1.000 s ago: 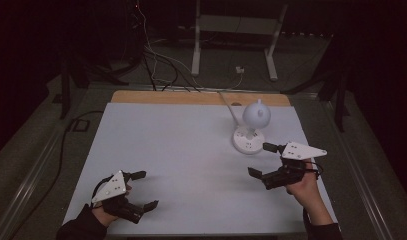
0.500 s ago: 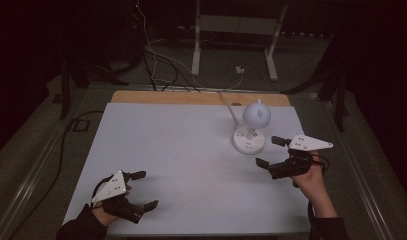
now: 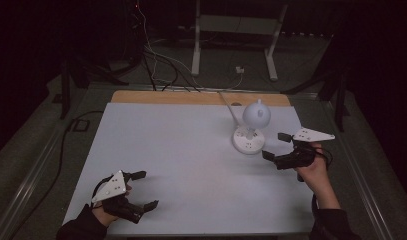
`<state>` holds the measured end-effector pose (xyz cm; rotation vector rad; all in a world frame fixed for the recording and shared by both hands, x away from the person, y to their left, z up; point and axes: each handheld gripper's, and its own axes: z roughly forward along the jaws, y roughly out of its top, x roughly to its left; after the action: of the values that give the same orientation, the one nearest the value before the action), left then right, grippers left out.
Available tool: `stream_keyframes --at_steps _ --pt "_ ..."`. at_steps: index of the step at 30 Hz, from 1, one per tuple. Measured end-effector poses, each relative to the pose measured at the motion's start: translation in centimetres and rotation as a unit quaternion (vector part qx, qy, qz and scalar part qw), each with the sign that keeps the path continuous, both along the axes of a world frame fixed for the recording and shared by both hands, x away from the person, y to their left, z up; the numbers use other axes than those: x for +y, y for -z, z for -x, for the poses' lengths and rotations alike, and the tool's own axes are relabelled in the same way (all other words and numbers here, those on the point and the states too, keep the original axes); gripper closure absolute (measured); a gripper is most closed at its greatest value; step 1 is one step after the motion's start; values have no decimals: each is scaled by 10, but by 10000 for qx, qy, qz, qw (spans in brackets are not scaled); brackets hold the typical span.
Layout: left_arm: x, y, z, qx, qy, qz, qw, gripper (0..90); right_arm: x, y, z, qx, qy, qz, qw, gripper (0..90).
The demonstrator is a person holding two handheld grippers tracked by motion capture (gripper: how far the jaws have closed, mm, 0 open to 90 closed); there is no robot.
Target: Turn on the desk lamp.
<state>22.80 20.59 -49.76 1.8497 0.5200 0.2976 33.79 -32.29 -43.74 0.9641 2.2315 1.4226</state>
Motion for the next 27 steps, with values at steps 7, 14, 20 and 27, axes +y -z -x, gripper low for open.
stream_keyframes --at_steps 7,14,20,27 --pt "0 0 0 7 -3 5 10000 4 -9 8 -12 339 249 -149 9990 0" --pt "0 0 0 7 -3 8 10000 4 -16 18 -23 412 458 53 9981 19" --pt "0 0 0 5 -1 13 10000 4 -19 28 -32 524 802 206 9952 152" --pt "0 0 0 13 7 12 10000 4 -18 36 -38 597 923 205 9937 250"
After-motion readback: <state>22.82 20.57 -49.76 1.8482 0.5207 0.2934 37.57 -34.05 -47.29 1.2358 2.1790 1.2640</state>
